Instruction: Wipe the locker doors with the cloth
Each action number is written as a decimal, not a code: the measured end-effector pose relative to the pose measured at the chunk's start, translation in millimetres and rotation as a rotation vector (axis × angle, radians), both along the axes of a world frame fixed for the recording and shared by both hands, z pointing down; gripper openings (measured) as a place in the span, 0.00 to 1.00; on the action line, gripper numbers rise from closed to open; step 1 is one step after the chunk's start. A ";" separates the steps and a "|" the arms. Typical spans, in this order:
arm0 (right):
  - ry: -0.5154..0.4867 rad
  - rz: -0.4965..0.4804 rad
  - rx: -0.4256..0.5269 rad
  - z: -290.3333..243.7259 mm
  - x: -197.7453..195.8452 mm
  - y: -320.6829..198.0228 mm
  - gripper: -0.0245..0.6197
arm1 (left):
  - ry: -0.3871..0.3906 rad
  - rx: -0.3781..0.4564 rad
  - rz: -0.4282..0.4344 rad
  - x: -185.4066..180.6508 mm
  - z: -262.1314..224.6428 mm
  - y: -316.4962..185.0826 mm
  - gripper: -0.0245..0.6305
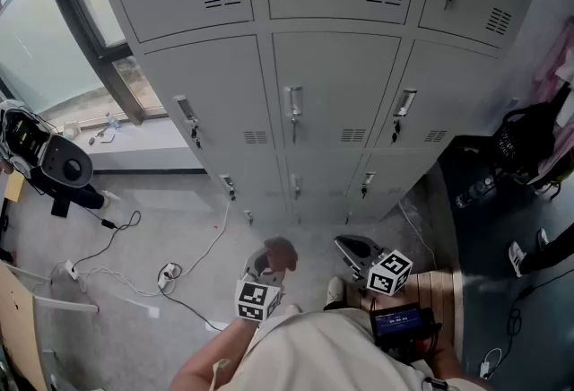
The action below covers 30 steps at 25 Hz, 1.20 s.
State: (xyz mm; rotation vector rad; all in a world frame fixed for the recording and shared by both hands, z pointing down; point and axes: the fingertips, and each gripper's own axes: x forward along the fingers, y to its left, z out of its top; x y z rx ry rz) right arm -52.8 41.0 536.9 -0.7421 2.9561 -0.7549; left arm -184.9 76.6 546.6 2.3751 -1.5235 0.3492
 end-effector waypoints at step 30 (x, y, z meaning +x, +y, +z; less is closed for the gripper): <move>0.014 0.063 0.061 -7.2 76.5 -205.8 0.07 | -0.026 0.037 -0.186 5.1 13.0 -250.8 0.15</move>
